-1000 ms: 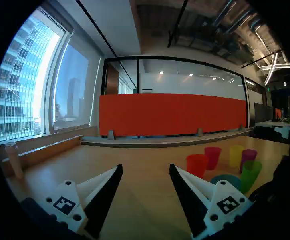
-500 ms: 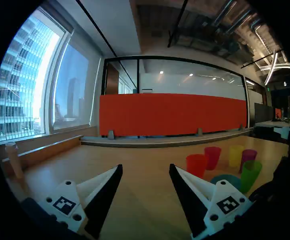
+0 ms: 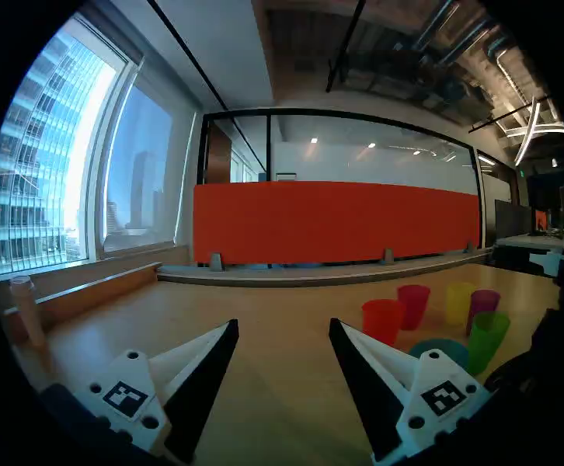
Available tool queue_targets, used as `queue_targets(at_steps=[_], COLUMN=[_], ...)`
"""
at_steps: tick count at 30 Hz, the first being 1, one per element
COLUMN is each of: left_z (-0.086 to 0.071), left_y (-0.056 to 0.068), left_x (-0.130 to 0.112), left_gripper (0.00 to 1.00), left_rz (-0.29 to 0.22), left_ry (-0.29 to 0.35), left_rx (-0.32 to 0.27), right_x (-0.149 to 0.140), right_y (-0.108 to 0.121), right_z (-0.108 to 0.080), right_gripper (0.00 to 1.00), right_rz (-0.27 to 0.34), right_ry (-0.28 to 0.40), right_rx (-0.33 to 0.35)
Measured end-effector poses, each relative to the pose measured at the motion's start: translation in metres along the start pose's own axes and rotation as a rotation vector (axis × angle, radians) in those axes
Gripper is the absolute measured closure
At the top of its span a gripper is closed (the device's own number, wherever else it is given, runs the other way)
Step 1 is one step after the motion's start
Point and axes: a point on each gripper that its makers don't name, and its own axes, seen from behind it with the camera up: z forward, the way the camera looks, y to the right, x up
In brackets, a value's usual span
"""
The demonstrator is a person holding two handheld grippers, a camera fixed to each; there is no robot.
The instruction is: Pour water
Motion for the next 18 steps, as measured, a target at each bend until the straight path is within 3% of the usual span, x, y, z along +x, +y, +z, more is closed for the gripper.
queue_targets(at_steps=[18], left_z=[0.0002], left_y=[-0.0003], left_x=[-0.0001], left_gripper=[0.14], left_rz=[0.000], left_ry=[0.000], left_rx=[0.000], right_x=[-0.0100], right_y=[0.0013], right_z=[0.0020], right_gripper=[0.01], right_rz=[-0.051], right_ry=[-0.031], right_rx=[-0.028])
